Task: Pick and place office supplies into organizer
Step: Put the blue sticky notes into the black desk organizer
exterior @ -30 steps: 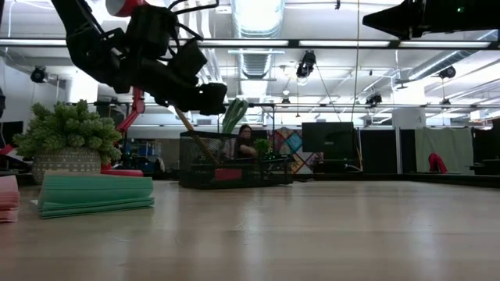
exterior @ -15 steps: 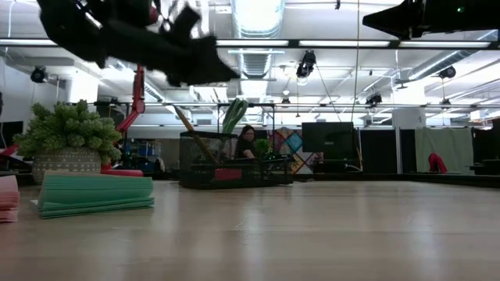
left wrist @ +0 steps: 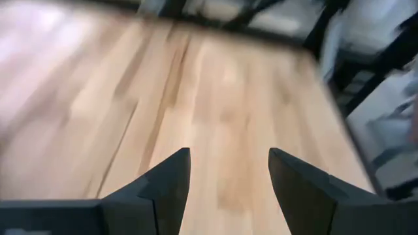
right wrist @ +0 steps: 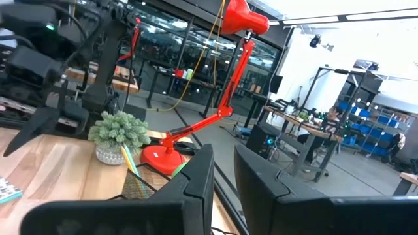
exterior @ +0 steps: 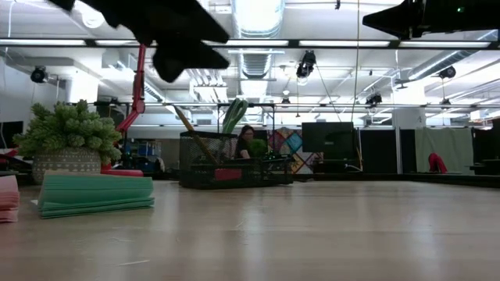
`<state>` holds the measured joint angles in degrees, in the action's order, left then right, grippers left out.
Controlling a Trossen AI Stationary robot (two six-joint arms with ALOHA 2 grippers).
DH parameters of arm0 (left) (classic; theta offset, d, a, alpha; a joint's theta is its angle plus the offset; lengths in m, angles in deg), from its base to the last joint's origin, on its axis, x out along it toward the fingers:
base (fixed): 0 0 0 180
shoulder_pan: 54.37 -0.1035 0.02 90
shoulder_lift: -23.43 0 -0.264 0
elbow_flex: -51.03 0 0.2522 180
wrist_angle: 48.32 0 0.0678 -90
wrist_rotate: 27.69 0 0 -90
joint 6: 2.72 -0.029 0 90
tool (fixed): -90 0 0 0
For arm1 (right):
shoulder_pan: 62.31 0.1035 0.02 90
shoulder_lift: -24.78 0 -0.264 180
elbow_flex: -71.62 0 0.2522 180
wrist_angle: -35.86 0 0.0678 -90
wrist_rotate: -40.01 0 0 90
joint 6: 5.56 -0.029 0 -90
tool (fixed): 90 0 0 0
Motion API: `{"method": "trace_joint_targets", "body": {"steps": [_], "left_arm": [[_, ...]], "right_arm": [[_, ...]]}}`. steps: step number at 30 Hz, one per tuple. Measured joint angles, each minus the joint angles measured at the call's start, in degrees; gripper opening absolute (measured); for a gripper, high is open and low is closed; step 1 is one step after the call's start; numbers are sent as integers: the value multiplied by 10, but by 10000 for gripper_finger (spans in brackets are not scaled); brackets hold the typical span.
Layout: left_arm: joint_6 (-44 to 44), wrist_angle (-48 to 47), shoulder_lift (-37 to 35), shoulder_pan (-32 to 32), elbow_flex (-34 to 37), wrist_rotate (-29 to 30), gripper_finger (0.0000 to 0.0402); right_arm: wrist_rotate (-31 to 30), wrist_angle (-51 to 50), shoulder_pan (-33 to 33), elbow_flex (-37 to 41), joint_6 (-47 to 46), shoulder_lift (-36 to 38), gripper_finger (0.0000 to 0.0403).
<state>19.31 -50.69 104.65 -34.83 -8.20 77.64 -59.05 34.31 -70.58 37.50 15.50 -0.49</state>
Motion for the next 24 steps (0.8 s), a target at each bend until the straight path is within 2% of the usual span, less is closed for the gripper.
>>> {"method": "trace_joint_targets", "body": {"steps": [5, 9, 13, 18, 24], "left_arm": [[129, -268, 16, 16, -109, 14, 193], [214, -390, 35, 23, -168, 12, 193], [283, -432, 61, 28, -188, -4, 193], [424, -427, 99, 28, -190, -73, 193], [484, -430, 155, 40, -193, -145, 193]], "right_arm": [[0, 0, 0, 0, 0, 0, 52], [0, 0, 0, 0, 0, 0, 52], [0, 0, 0, 0, 0, 0, 52], [0, 0, 0, 0, 0, 0, 52], [0, 0, 0, 0, -17, 0, 52]]}}
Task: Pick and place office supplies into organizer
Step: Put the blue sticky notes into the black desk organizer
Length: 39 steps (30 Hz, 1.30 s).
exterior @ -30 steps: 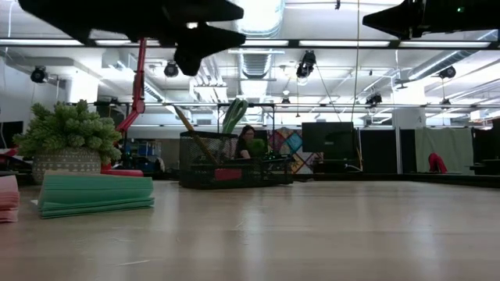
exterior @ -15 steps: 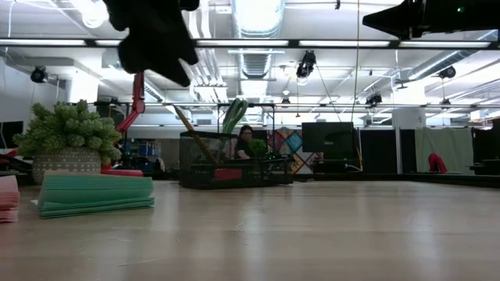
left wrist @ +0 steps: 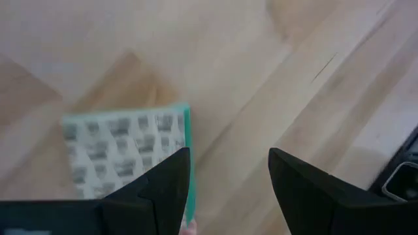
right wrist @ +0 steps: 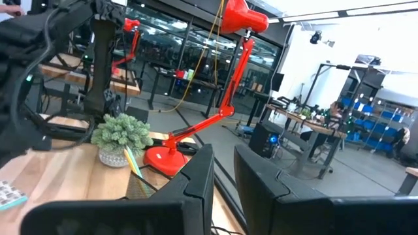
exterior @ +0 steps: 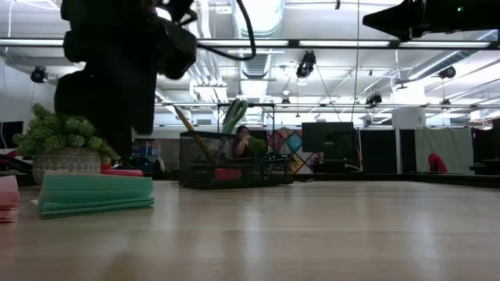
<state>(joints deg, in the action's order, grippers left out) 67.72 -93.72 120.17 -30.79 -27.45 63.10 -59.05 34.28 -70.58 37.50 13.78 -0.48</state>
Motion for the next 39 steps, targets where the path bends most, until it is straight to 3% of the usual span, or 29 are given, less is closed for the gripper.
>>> {"method": "trace_joint_targets", "body": {"steps": [7, 15, 39], "left_arm": [[28, -33, 48, 7, -52, -16, 193], [67, -190, 93, 11, -135, -11, 193], [75, -229, 132, 14, -142, -6, 193]], "right_arm": [[0, -2, 0, 0, -3, 0, 52], [0, -23, 0, 0, 6, 0, 52], [0, -26, 0, 0, 6, 0, 52]]}}
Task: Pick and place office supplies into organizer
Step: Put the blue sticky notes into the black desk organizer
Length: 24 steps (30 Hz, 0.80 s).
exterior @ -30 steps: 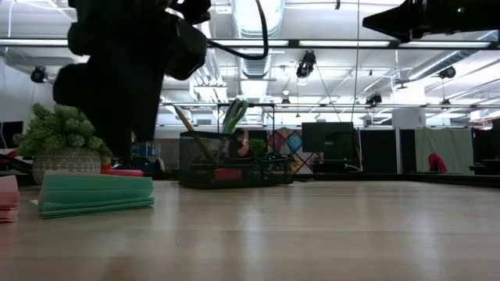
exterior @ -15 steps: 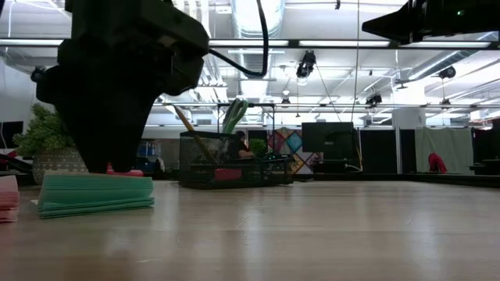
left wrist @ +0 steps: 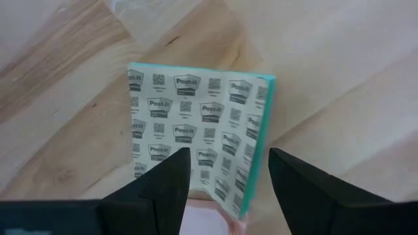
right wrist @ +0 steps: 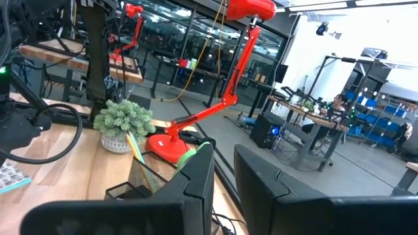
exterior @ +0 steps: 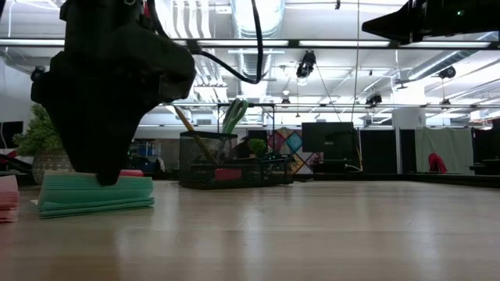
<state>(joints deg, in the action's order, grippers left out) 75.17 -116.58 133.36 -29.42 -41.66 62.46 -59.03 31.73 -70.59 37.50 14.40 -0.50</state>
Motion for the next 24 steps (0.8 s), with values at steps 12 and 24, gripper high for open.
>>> {"method": "trace_joint_targets", "body": {"steps": [12, 24], "left_arm": [[25, 0, 0, 3, 10, 3, 193], [42, 2, 0, 7, 31, 3, 193]], "right_arm": [[0, -3, 0, 0, 0, 0, 52], [0, -5, 0, 0, 0, 0, 52]]}}
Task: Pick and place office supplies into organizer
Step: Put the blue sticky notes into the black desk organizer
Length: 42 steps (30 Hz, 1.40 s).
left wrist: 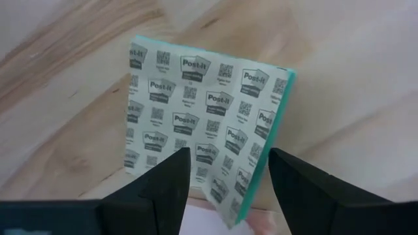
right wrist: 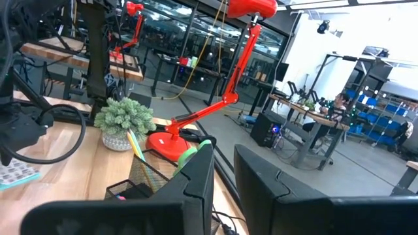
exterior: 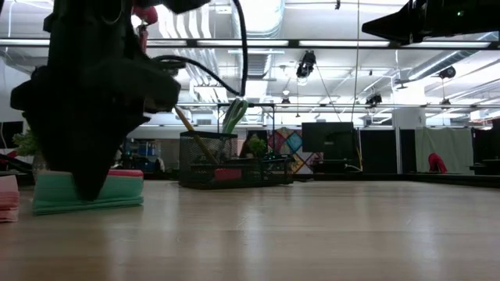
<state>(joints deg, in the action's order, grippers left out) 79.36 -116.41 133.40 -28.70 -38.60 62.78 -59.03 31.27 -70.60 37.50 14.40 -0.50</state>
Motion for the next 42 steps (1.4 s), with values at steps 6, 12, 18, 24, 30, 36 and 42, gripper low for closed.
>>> {"method": "trace_joint_targets", "body": {"steps": [6, 12, 18, 24, 30, 36, 42], "left_arm": [[1, -1, 0, 0, 11, 0, 193], [1, -1, 0, 0, 11, 0, 189], [-18, -1, 0, 0, 12, 0, 131], [-49, -2, 0, 0, 13, -5, 37], [-78, -2, -1, 0, 13, -22, 7], [-102, -2, -6, -2, 9, -35, 1], [-130, -3, -29, -8, -10, -31, 0]], "right_arm": [[0, 0, 0, 0, 0, 0, 52], [0, 0, 0, 0, 0, 0, 52], [0, 0, 0, 0, 0, 0, 52], [0, 0, 0, 0, 0, 0, 52], [0, -5, 0, 0, 0, 0, 52], [0, -5, 0, 0, 0, 0, 52], [0, -5, 0, 0, 0, 0, 52]]}}
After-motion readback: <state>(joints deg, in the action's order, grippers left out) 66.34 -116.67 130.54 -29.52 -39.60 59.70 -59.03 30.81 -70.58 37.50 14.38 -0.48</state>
